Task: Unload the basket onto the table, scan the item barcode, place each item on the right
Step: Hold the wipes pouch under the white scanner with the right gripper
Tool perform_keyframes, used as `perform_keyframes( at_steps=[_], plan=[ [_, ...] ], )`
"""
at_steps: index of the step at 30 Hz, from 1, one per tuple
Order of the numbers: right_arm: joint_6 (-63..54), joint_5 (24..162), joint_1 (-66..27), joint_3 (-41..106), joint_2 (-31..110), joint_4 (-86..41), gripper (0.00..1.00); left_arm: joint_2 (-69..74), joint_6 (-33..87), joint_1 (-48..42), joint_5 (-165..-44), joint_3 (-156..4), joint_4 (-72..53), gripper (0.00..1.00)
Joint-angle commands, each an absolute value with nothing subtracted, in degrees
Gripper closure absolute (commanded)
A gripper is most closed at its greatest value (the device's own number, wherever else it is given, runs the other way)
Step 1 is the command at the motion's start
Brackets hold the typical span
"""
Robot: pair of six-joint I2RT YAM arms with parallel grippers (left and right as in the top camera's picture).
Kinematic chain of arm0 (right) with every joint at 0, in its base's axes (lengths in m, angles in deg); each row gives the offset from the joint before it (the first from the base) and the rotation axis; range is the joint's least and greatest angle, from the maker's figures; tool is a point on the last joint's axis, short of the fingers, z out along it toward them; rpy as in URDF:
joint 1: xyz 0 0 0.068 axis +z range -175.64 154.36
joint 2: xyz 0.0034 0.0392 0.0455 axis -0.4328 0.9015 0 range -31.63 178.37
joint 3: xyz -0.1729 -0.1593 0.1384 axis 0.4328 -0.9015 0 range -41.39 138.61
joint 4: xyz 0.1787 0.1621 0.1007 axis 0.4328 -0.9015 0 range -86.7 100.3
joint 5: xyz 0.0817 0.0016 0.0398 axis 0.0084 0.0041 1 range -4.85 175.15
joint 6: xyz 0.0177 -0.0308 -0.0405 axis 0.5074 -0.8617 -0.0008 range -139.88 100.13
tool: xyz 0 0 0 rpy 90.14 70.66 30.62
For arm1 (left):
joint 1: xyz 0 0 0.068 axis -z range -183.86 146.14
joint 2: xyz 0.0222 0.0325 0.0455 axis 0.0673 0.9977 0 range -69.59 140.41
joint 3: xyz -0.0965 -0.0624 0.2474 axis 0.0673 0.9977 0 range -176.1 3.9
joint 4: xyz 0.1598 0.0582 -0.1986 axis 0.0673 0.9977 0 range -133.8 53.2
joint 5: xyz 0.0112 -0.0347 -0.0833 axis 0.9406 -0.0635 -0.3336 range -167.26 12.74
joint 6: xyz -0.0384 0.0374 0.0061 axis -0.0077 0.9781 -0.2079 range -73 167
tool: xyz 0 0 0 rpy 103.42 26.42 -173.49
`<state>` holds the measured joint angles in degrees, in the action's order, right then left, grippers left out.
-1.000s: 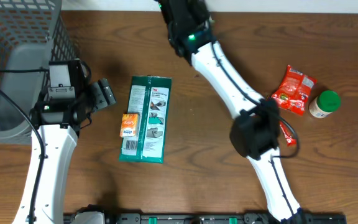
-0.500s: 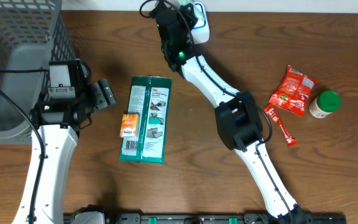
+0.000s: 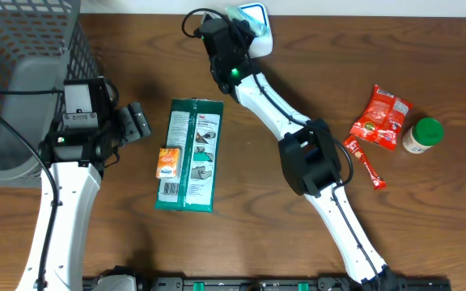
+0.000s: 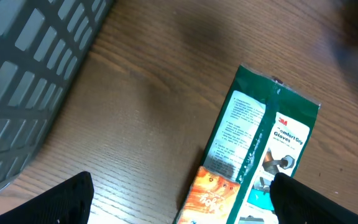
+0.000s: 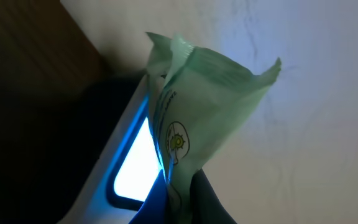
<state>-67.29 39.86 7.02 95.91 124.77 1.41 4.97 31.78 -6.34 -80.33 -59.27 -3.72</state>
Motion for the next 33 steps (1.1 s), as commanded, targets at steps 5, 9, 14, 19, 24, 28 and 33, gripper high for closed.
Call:
perform_keyframes(
  at_steps=[5,9,14,19,24,28,33],
  plan=[
    [-70.6,43.5,6.8,96.4,125.1,7.9,0.99,5.0,31.9,-6.5,-80.7,-60.5,-3.7,0.09],
    [-74.5,43.5,6.8,96.4,125.1,14.9,0.99,5.0,31.9,-6.5,-80.7,-60.5,-3.7,0.09],
    [-75.2,43.5,6.7,96.4,125.1,17.8,0.99,5.0,31.9,-6.5,-80.7,-60.5,-3.7,0.09],
    [-72.0,43.7,6.2,95.5,125.1,16.5,0.99,5.0,31.9,-6.5,-80.7,-60.5,-3.7,0.09],
    [-64.6,44.6,6.1,94.9,125.1,14.7,0.99,5.0,31.9,-6.5,-80.7,-60.5,-3.7,0.09],
    [-63.2,44.8,6.2,94.9,125.1,12.6,0.99,5.0,31.9,-6.5,-80.7,-60.5,-3.7,0.09],
    [-63.2,44.1,6.0,94.9,125.1,11.4,0.99,5.0,31.9,-6.5,-80.6,-60.5,-3.7,0.09]
  ],
)
